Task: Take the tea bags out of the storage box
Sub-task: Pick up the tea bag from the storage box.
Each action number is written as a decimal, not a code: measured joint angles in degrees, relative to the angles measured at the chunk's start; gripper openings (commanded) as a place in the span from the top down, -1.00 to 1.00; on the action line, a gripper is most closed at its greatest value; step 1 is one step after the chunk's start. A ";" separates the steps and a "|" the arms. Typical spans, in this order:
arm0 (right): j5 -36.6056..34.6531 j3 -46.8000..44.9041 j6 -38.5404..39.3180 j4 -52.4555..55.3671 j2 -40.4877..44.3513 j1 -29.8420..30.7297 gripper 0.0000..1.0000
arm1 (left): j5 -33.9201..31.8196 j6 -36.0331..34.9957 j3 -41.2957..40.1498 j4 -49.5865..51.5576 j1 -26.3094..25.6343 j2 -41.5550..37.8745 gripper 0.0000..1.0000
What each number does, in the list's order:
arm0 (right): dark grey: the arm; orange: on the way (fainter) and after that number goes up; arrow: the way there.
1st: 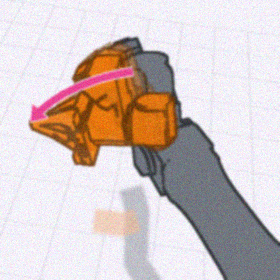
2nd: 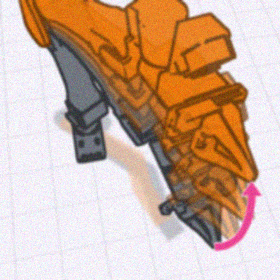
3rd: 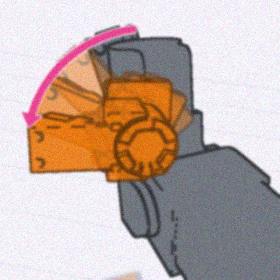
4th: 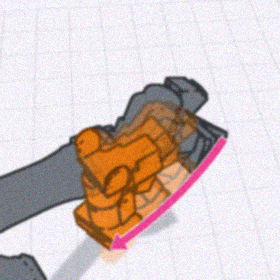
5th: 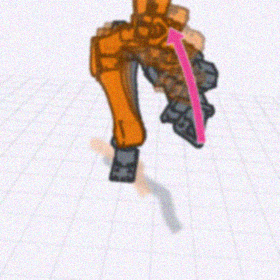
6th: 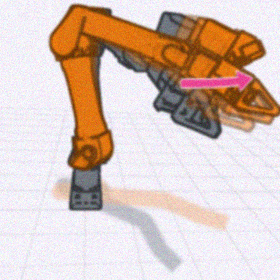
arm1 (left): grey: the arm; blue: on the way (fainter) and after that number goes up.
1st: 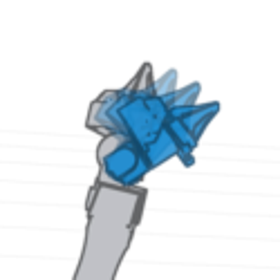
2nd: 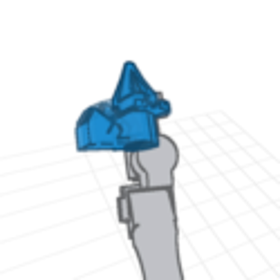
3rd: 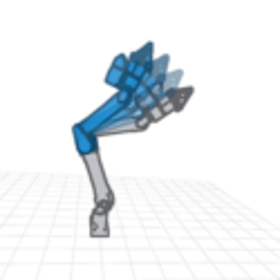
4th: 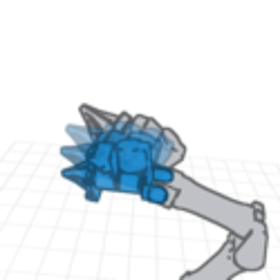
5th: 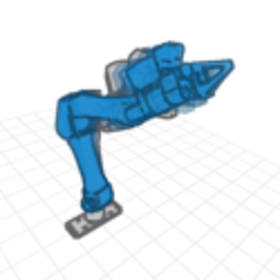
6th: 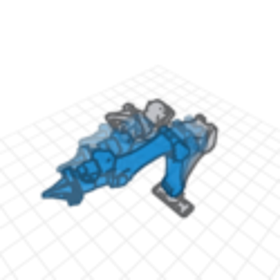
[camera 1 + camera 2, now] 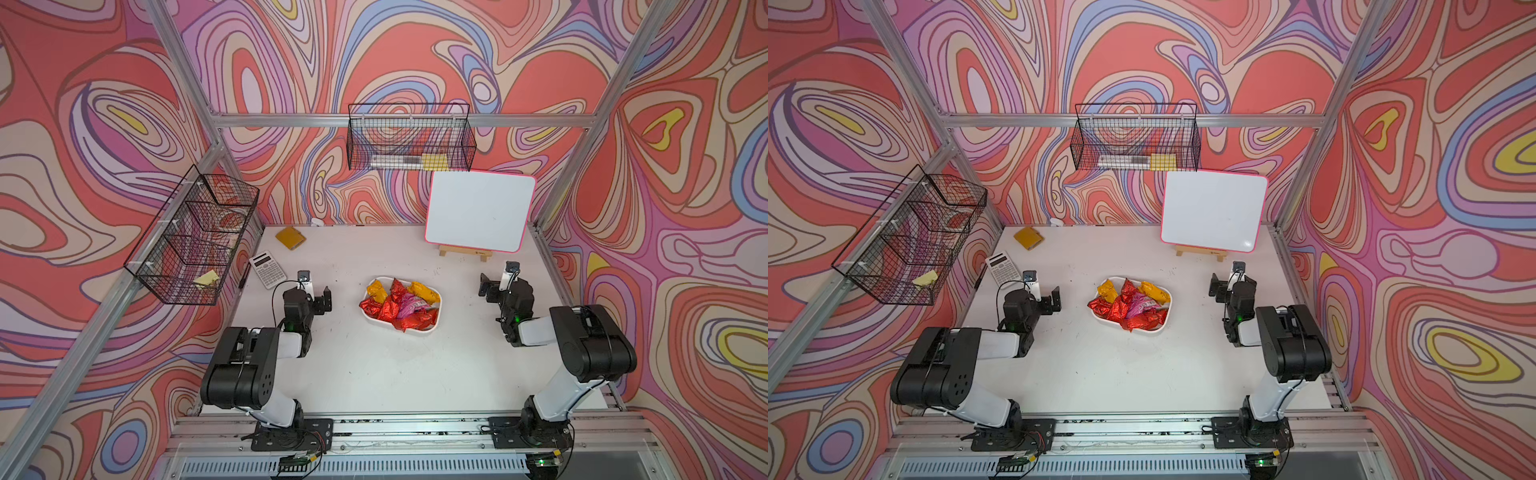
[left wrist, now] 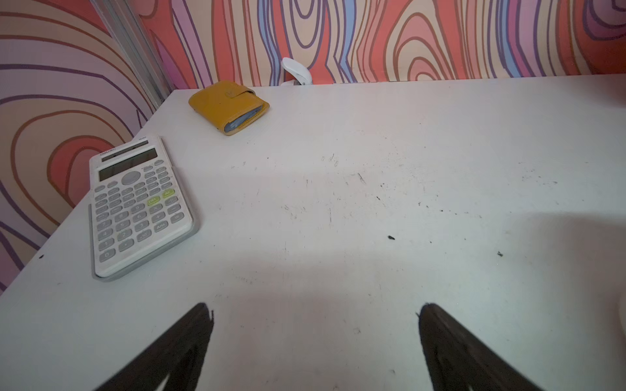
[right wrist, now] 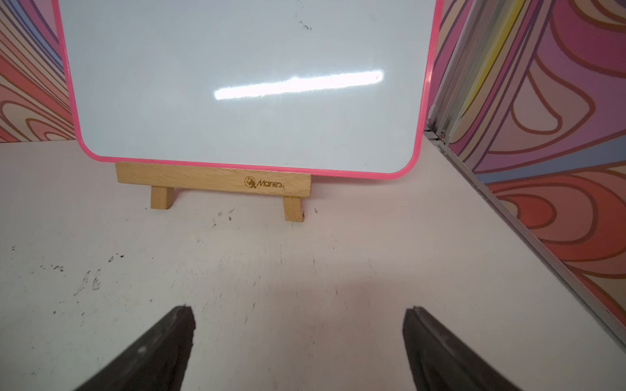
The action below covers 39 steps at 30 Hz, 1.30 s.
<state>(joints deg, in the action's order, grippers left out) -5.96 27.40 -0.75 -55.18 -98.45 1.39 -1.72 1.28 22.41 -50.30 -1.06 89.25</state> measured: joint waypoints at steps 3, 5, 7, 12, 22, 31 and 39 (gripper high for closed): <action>0.00 0.00 0.00 0.00 0.00 0.00 -0.96 | 0.00 0.00 0.00 0.00 0.00 0.00 -0.99; 0.00 0.00 0.00 0.00 0.00 0.00 -0.97 | 0.00 -0.02 0.00 0.02 -0.02 0.00 -0.99; 0.00 0.00 0.00 0.00 0.00 0.00 -0.96 | 0.00 0.00 0.00 0.02 -0.02 0.00 -0.99; 0.00 0.00 0.00 0.00 0.00 0.00 -0.97 | 0.00 -0.02 0.00 0.02 -0.02 0.00 -0.99; -0.11 -0.87 0.00 1.16 1.92 0.00 -0.97 | 0.13 -0.42 -0.92 -0.35 0.00 -0.85 -0.99; 0.68 6.86 -10.47 21.49 20.65 -0.22 -0.96 | -1.33 1.46 -5.03 7.52 0.00 -22.03 -0.99; 16.39 22.03 -19.91 43.06 20.17 1.95 -0.81 | -2.73 15.13 4.07 26.69 0.02 -34.10 -0.99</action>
<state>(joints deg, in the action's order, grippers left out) 10.44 49.43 -20.67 -12.12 -78.28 3.33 -4.45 16.40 26.48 -23.62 -1.04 55.16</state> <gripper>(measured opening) 0.902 0.995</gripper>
